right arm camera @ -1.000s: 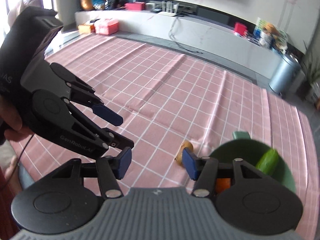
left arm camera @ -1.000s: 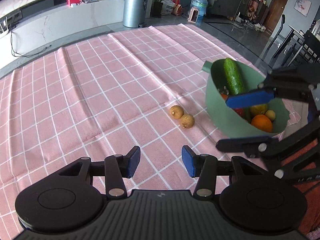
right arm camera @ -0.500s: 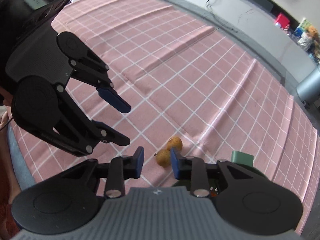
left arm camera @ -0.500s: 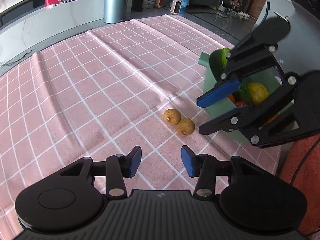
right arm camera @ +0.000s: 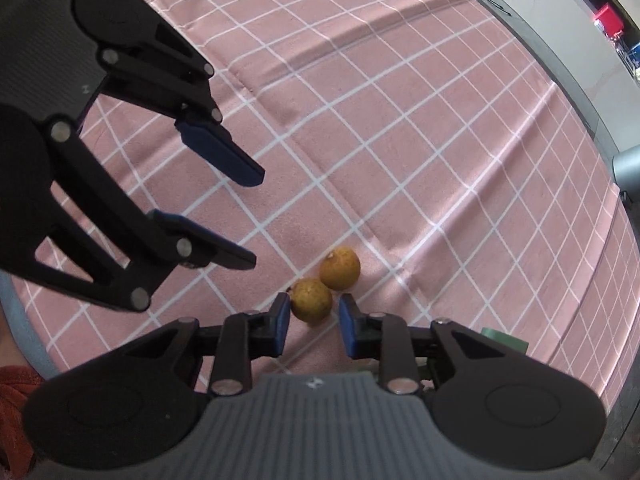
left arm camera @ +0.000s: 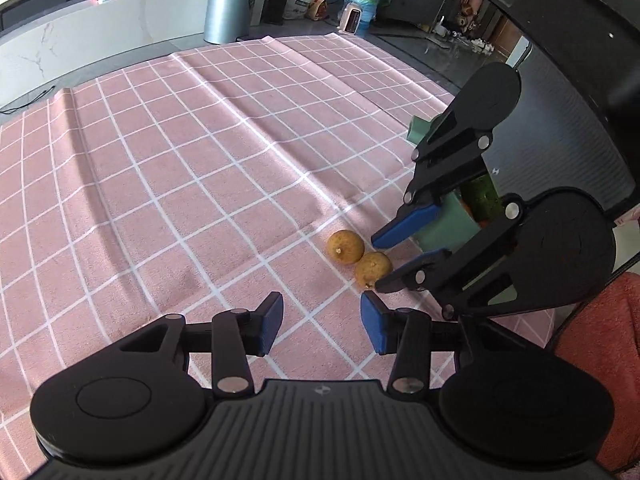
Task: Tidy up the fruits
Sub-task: 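Grasp a brown fruit with the right tool while the left tool grasps the last one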
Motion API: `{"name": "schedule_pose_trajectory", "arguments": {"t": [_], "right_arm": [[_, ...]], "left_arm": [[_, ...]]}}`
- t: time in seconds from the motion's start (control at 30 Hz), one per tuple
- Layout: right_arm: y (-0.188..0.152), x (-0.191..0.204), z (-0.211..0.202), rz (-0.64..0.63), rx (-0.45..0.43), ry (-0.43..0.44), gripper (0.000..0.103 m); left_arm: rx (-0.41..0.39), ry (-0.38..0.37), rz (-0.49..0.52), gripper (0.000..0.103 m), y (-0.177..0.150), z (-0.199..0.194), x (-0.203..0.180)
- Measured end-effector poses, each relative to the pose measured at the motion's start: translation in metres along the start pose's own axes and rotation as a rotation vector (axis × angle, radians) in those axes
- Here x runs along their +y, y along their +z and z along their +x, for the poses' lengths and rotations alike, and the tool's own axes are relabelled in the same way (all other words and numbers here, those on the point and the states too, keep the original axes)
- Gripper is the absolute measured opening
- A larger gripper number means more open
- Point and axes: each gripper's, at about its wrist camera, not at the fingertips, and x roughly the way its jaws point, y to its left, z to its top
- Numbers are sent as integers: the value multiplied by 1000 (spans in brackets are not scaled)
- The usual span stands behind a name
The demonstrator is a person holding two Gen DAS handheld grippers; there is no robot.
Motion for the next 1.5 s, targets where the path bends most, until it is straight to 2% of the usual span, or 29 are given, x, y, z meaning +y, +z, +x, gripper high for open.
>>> {"name": "schedule_pose_trajectory", "arguments": {"t": [0.3, 0.5, 0.6, 0.7, 0.87, 1.2, 1.23, 1.37, 1.5], "right_arm": [[-3, 1, -6, 7, -29, 17, 18], [-13, 5, -40, 11, -82, 43, 18], [-21, 2, -65, 34, -123, 53, 18], [-35, -5, -87, 77, -160, 72, 18], [-67, -18, -107, 147, -170, 67, 18], [-126, -41, -98, 274, -130, 74, 18], [-129, -42, -97, 282, -134, 81, 18], [-139, -47, -92, 298, -133, 97, 18], [-149, -54, -89, 310, -116, 104, 18]], "left_arm": [[9, 6, -13, 53, 2, 0, 3], [43, 67, 27, 51, 16, 4, -8], [54, 69, 39, 51, 24, 6, -13], [65, 84, 72, 51, 31, 11, -23], [87, 90, 127, 50, 42, 25, -39], [149, 90, 156, 49, 51, 58, -47], [156, 95, 157, 48, 51, 61, -47], [178, 113, 163, 28, 51, 66, -46], [201, 124, 156, 27, 55, 63, -46]]}}
